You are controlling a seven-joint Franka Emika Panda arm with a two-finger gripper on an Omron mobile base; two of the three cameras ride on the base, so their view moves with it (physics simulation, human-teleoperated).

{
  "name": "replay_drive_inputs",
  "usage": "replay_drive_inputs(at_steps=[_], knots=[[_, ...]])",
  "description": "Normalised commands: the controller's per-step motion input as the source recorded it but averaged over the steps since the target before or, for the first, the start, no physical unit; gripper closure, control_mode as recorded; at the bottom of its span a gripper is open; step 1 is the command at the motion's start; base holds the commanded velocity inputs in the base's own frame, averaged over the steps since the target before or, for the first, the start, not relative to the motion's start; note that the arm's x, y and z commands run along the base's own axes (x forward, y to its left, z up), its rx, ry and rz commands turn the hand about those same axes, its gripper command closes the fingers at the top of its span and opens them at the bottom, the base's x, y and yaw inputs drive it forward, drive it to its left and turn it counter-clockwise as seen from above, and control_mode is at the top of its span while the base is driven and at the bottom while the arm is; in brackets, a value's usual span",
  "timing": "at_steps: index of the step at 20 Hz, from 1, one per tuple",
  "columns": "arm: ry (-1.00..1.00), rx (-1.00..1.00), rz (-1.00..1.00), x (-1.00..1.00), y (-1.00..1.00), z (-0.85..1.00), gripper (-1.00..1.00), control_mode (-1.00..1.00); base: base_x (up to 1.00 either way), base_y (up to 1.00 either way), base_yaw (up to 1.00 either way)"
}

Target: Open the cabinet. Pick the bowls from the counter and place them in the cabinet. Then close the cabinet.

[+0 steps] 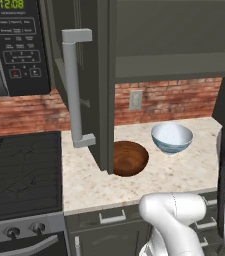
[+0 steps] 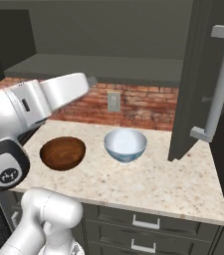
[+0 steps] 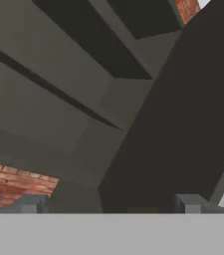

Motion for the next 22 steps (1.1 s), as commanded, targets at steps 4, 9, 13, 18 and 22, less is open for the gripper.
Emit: replay_drive_inputs(at_steps=[4, 9, 13, 18, 22], knots=[[0.21, 0.28, 0.38, 0.00, 0.37, 0.00, -1.00, -1.00, 0.00, 0.00, 0.00], [0.35, 0.47, 0.36, 0.00, 0.07, 0.03, -1.00, -1.00, 0.00, 0.00, 0.00], [0.53, 0.52, 0.27, 0.07, 0.00, 0.10, -1.00, -1.00, 0.00, 0.00, 0.00], [0.68, 0.18, 0.15, 0.07, 0.00, 0.00, -1.00, -1.00, 0.00, 0.00, 0.00], [0.02, 0.00, 0.00, 0.03, 0.00, -0.04, -1.00, -1.00, 0.00, 0.00, 0.00]])
